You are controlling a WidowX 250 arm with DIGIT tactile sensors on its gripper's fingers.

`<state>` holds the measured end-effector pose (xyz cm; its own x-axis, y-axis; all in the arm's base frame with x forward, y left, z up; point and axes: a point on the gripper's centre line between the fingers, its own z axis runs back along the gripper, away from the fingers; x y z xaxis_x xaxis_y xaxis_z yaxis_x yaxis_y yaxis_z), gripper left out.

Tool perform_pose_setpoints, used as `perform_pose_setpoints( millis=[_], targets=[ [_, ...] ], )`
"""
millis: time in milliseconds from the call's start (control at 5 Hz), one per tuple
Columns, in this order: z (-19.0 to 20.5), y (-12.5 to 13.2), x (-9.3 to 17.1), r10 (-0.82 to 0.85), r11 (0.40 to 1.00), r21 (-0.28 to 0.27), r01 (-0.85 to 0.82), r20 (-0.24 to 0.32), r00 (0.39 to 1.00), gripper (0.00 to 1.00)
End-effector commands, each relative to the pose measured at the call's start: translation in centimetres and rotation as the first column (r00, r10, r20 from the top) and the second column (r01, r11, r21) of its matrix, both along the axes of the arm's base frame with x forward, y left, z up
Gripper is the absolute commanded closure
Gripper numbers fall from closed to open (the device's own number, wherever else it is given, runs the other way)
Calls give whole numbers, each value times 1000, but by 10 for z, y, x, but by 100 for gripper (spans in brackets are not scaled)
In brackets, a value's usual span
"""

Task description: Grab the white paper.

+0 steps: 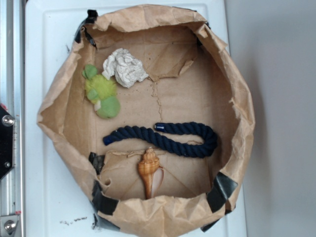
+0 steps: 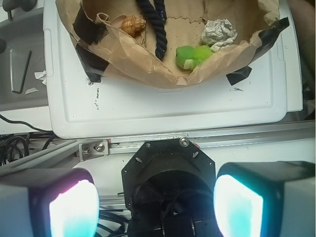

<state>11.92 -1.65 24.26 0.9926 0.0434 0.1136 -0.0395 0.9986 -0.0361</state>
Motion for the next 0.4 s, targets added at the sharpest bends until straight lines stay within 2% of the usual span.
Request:
perform_pose_setpoints(
  millis=[0, 200],
  targets=[
    [0, 0, 0, 0, 1000, 0, 0, 0, 1000, 0],
    [-12, 7, 50, 56, 997, -47, -53, 70, 996, 0]
  ],
)
